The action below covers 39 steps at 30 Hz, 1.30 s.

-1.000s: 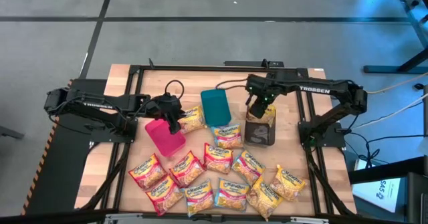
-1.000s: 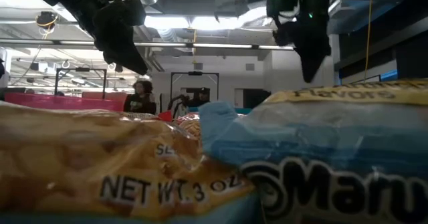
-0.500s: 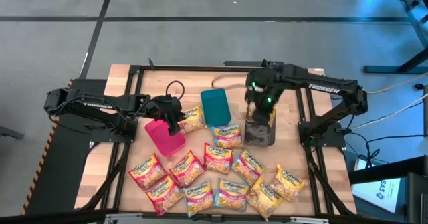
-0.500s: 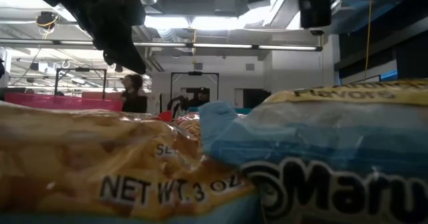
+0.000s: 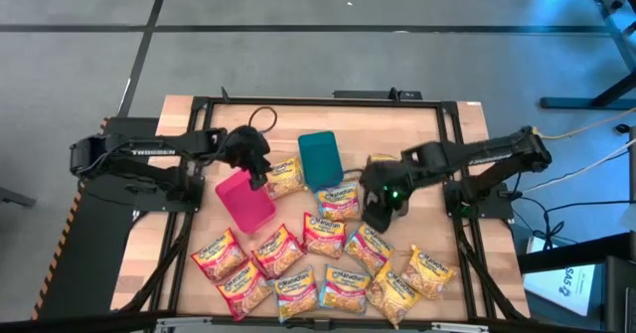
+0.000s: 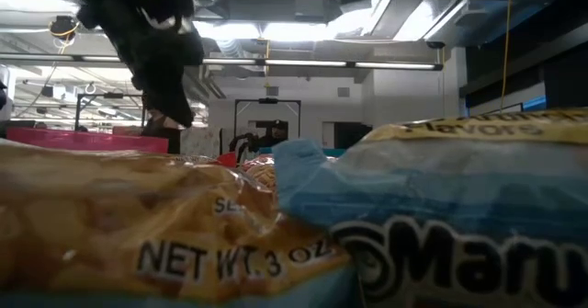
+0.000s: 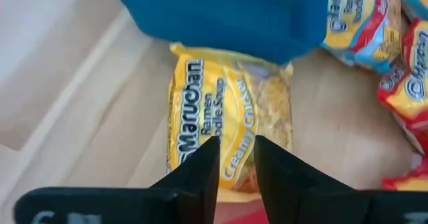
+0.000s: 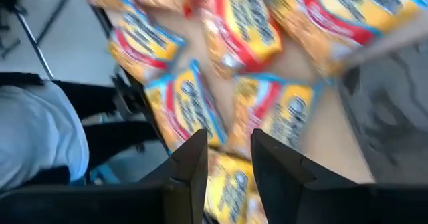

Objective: Sort Maruchan noodles
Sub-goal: Put the yellow noodle pack into the black bin

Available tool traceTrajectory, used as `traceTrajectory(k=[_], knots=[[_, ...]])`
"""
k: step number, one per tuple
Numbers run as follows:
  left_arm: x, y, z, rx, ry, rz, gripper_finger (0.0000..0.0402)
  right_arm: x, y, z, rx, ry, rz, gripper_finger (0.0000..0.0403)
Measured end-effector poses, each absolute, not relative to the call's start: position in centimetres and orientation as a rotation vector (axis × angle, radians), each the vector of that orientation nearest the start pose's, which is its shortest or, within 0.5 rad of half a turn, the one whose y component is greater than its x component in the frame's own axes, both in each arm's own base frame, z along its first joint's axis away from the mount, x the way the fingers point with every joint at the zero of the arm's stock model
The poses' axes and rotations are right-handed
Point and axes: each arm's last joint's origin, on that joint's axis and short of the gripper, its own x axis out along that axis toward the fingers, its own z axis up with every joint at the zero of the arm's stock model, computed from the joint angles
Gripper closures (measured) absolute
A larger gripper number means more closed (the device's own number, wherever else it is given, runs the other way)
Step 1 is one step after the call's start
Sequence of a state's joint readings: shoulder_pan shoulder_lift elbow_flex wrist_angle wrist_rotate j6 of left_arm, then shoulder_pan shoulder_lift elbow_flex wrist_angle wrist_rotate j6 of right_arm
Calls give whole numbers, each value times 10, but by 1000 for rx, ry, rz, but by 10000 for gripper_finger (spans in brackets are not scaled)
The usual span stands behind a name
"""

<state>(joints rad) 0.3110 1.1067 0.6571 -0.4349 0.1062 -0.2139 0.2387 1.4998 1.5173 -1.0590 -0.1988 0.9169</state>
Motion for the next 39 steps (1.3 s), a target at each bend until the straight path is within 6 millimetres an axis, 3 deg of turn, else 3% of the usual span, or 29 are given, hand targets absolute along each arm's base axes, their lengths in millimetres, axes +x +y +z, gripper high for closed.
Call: traceTrajectory(k=[4,10,15,24,31,39], knots=[[202,80,199,-458,890,237,287,286,93,352,724,1005,-178,290],[204,97,175,-529,994,252,262,286,103,355,655,835,-326,290],[204,108,165,-543,1028,279,256,286,103,356,659,799,-363,290],[207,110,148,-576,1095,240,257,287,103,356,656,794,-360,290],[210,112,151,-543,1073,225,292,287,103,356,643,795,-356,290],[221,119,172,-476,1036,197,387,287,103,356,628,797,-350,290]])
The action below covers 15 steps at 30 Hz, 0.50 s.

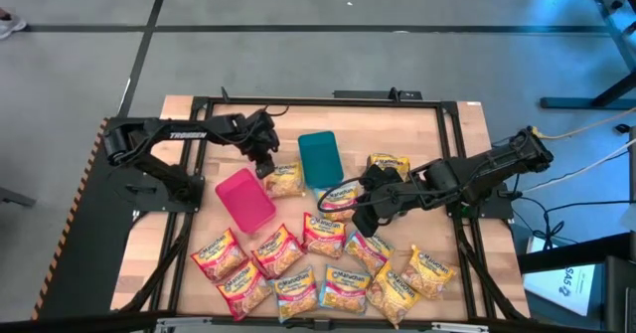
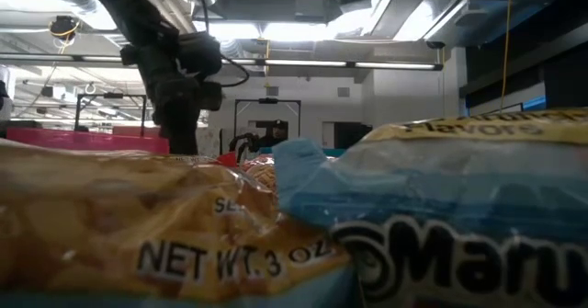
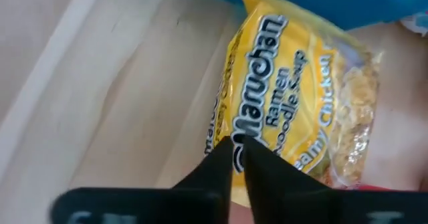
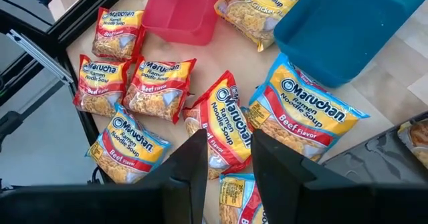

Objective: Sort Maruchan noodles
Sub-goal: Put the yellow noodle pack into the black bin

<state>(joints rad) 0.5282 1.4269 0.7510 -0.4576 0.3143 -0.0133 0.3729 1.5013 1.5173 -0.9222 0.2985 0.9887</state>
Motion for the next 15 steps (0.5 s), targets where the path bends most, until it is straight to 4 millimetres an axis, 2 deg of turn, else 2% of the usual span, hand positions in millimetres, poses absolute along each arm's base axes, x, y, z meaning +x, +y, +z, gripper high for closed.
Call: traceTrajectory(k=[5,8,15], knots=[[222,119,184,-458,1086,166,400,287,103,356,626,798,-349,290],[221,119,184,-460,1113,181,396,287,103,356,626,798,-349,290],[219,119,181,-408,1139,206,348,287,103,356,627,798,-348,290]])
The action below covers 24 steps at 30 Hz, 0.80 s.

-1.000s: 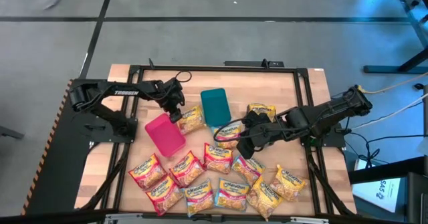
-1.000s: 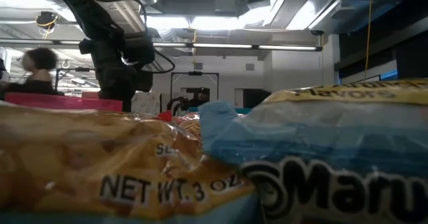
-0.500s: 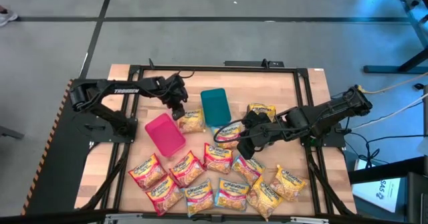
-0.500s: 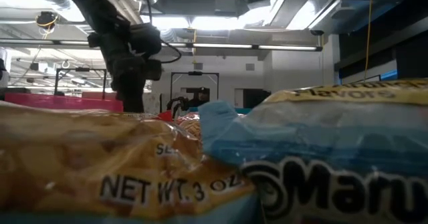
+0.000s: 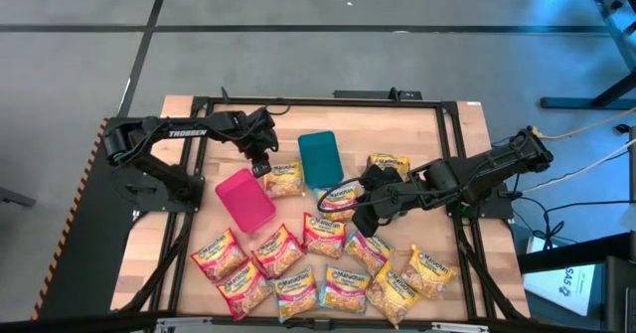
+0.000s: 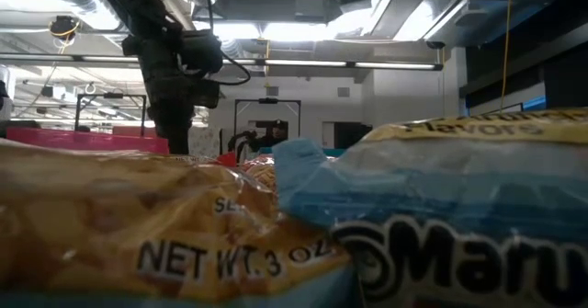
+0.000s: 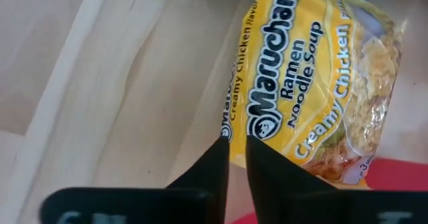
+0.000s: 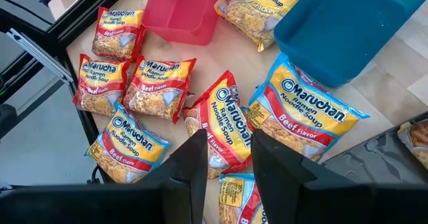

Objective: Sort Maruchan noodles
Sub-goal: Put the yellow noodle pack into the black bin

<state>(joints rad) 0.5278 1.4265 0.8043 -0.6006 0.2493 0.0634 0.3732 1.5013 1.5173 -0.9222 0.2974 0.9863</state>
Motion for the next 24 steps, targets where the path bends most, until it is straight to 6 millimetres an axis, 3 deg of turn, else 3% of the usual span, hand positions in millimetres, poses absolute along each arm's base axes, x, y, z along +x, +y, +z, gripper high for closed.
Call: traceTrajectory(k=[10,16,24], knots=[[219,120,181,-383,1131,193,259,287,103,356,627,799,-347,290],[224,119,173,-436,1130,131,244,287,103,356,627,801,-346,290],[231,122,146,-498,1219,121,243,287,103,355,626,803,-347,290]])
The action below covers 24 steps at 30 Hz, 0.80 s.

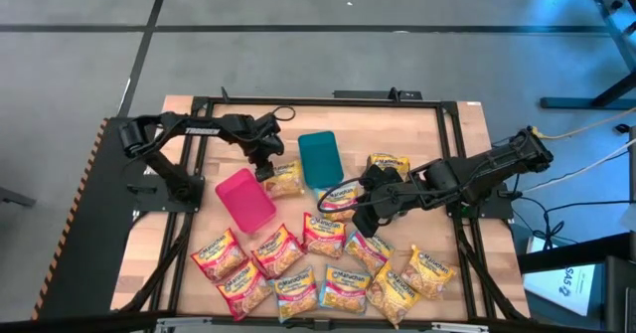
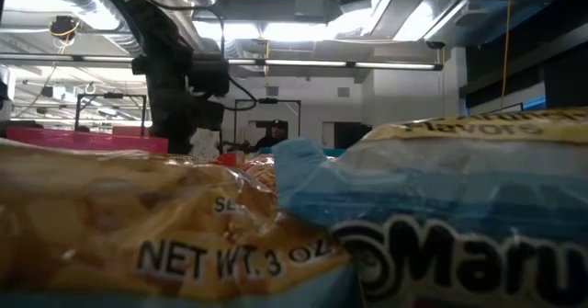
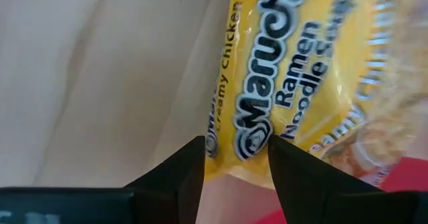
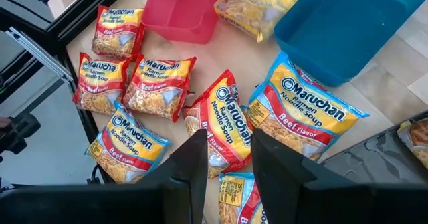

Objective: Sort Maruchan noodles
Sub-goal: Put the yellow noodle pack into the black bin

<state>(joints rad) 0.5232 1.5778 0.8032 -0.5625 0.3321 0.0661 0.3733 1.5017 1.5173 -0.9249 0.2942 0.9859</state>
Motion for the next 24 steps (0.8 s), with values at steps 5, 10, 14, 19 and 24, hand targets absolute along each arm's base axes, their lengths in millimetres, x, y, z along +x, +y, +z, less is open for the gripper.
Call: traceTrajectory(k=[5,10,14,19,24], knots=[[233,121,139,-510,1239,76,250,287,103,355,626,803,-347,290],[232,121,141,-508,1230,73,308,286,103,355,623,804,-346,290],[233,123,149,-498,1210,76,381,286,103,355,602,807,-338,290],[231,122,157,-476,1194,93,399,286,103,355,601,807,-337,290],[226,119,174,-437,1147,104,400,286,103,355,599,808,-338,290]])
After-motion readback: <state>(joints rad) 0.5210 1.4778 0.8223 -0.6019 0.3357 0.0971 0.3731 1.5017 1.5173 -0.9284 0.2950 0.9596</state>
